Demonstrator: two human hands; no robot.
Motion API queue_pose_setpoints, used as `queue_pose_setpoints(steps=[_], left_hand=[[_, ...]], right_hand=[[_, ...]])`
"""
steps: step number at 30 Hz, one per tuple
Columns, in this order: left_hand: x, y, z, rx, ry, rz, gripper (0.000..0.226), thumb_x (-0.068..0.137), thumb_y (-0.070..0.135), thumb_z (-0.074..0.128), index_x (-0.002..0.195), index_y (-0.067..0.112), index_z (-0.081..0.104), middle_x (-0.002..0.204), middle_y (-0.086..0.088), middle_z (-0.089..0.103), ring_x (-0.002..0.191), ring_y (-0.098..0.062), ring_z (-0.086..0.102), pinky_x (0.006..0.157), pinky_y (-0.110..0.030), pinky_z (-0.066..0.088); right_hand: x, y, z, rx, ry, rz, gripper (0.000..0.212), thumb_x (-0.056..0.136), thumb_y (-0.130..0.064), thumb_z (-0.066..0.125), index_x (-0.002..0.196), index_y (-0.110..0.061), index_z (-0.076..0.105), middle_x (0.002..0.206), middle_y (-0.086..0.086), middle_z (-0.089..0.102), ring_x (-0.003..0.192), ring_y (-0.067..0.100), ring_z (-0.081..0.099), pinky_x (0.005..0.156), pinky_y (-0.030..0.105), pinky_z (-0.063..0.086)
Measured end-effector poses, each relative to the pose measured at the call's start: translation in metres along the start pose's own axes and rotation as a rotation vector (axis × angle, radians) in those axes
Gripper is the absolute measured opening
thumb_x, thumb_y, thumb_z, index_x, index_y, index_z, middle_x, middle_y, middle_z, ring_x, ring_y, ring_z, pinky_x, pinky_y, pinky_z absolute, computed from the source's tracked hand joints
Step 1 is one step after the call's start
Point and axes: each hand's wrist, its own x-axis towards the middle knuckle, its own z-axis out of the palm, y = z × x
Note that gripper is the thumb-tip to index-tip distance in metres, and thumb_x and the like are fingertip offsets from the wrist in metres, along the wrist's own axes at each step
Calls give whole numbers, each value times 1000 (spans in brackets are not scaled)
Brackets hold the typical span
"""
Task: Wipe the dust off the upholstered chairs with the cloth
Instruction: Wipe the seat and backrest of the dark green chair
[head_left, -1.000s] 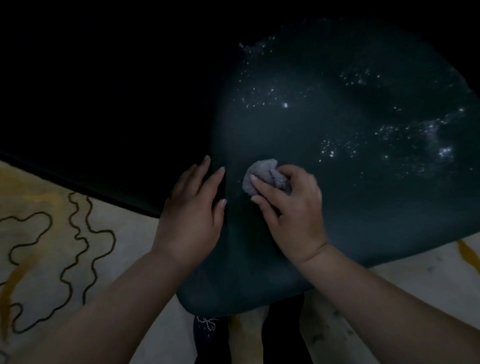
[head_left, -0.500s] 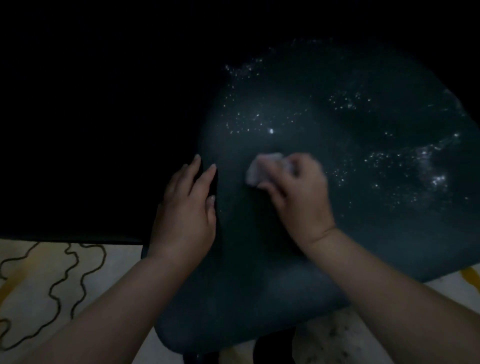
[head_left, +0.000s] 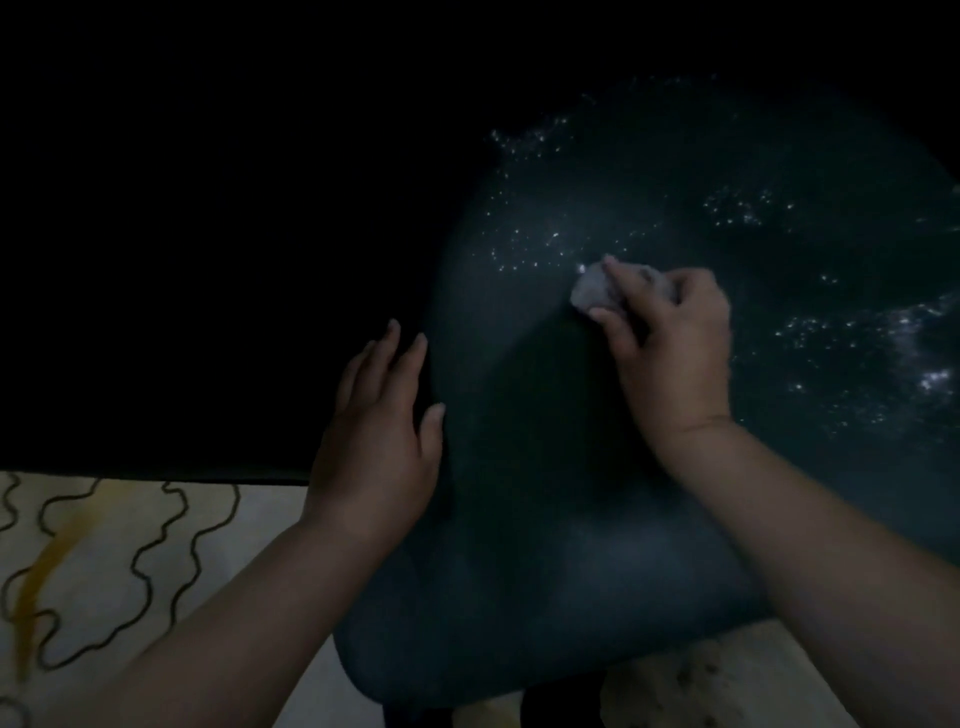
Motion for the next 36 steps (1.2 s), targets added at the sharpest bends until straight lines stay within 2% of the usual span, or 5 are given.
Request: queue_pose_setpoints(steps=[6,11,17,23,36], left_hand=[[9,19,-6,73,-36,-2,69,89,47,53,149,29,23,160,1,7,144,-18,6,114,-35,17],[20,35,-8,90,-48,-18,77,83,57,55,148,31,23,160,3,4,144,-18,6,112,-44,25],[39,43,3,62,85,-118,78,79,53,60,145,23,32,157,-2,18,141,-23,18,111,-44,27],[44,56,5,54,114,-213,76,80,51,61,144,21,35,157,-3,21,141,-24,19,110,-49,31],[68,58,4,54,152,-296,94,71,57,68,148,18,29,157,-1,20,142,-23,18,115,-38,21]], right_hand=[[-28,-33,6,9,-194,-304,46,78,-22,76,122,-23,64,100,21,55,82,36,52,72,41,48],[26,14,-19,-2,-71,49,44,89,-26,63,133,-25,55,110,18,46,100,32,47,89,39,43],[37,-27,16,62,-267,-448,46,83,-23,69,128,-22,60,100,20,54,86,35,51,74,42,49],[91,29,3,30,-140,-89,46,88,-19,65,133,-23,55,109,21,49,98,36,47,86,45,46],[99,-14,18,173,-238,-348,44,84,-21,69,127,-22,60,100,19,52,91,34,49,77,40,46]])
